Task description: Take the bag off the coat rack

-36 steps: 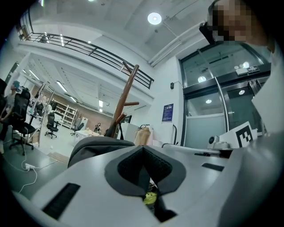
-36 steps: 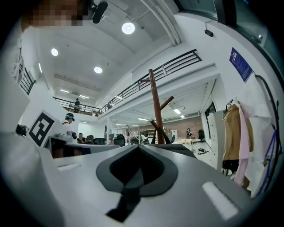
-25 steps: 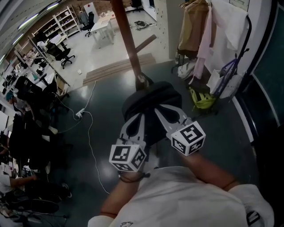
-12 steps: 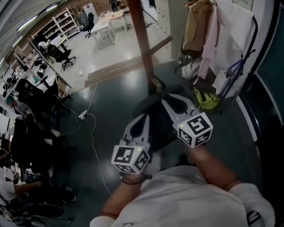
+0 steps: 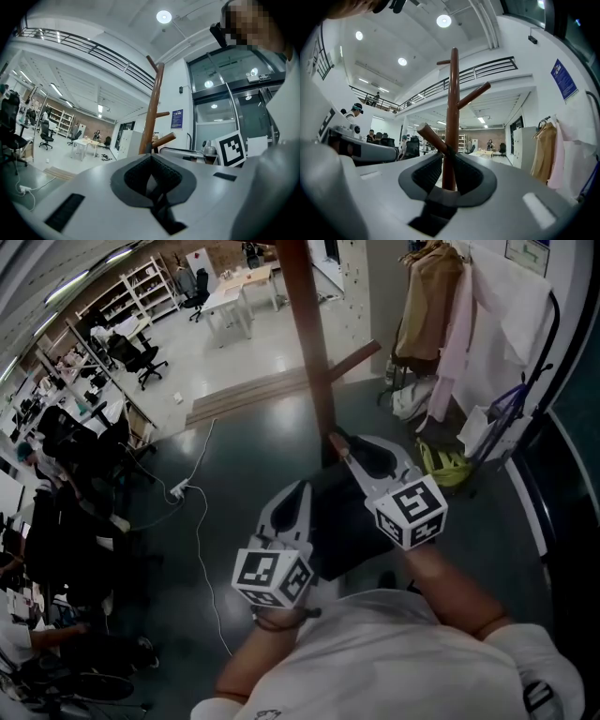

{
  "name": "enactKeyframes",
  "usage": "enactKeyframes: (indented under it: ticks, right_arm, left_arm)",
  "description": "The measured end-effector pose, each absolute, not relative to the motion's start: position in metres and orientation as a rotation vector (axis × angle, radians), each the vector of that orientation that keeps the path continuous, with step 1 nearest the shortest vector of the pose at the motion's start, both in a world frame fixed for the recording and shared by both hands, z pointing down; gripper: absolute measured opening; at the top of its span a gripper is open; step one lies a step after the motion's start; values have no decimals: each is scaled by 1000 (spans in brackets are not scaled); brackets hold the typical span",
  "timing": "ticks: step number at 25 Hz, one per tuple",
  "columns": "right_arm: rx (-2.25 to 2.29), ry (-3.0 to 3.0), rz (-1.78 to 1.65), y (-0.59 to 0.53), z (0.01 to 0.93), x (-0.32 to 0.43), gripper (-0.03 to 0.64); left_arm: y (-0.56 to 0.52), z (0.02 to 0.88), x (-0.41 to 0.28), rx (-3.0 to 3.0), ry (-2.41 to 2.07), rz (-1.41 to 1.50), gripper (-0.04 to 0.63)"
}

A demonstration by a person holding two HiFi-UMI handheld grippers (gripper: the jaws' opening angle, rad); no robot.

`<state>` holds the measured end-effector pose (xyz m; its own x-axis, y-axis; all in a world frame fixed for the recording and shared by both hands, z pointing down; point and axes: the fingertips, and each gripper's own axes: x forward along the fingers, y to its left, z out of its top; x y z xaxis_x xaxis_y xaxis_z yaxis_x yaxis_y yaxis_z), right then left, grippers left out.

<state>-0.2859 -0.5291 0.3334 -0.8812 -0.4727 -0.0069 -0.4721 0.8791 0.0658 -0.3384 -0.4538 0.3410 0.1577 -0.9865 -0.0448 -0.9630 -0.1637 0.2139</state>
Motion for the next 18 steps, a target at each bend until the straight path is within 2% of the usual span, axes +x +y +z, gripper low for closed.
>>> enactKeyframes:
  ticks: [15,18]
  right_arm:
    - [698,-2972,-96,-569,343,-313,64]
    - [704,-2972,-115,-569,343,-313,42]
  left_arm:
    - [-481,340,-357,2253,-1971,-273,6]
    - [-481,341,-357,2250,-1972,-273,6]
